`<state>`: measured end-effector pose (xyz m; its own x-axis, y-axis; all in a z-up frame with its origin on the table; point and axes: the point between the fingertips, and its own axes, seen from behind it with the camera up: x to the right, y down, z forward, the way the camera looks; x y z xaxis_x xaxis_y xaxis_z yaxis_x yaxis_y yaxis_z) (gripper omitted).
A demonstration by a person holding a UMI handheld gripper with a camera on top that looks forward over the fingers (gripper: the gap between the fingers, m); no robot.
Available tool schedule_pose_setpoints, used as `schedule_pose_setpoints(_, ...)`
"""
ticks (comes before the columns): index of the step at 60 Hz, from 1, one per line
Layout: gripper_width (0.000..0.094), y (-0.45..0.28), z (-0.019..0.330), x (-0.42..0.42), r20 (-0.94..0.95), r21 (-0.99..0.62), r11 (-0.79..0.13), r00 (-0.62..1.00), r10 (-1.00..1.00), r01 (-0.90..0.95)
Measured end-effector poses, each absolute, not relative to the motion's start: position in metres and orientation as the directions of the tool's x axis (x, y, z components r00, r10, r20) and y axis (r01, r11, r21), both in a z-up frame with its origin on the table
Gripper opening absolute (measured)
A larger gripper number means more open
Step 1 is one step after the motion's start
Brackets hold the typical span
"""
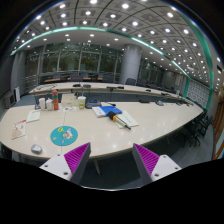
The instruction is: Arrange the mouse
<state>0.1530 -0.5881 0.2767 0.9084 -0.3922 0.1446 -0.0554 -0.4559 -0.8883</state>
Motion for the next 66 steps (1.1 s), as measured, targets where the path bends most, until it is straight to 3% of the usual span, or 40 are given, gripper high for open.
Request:
schedule_pose_setpoints(13,0.0860,-0.601,0.229,0.130,0.128,-0.859,-0.508,0.932,-0.340,-0.067)
schedule_pose_setpoints(28,0.0851,-0.582,0.134,0.023,0.108,-0.808,-0.589,0.982,-0.157,-0.006)
schedule_pose_setpoints(46,0.0843,-0.478,0.053,-0.158,0.003,-0.809,-0.587,0.999,0.047,0.030)
schedule_pose_setpoints(66,0.0837,-0.386,0.001,-0.219,0.031,-0.774,-0.631,0.999,0.035,0.046)
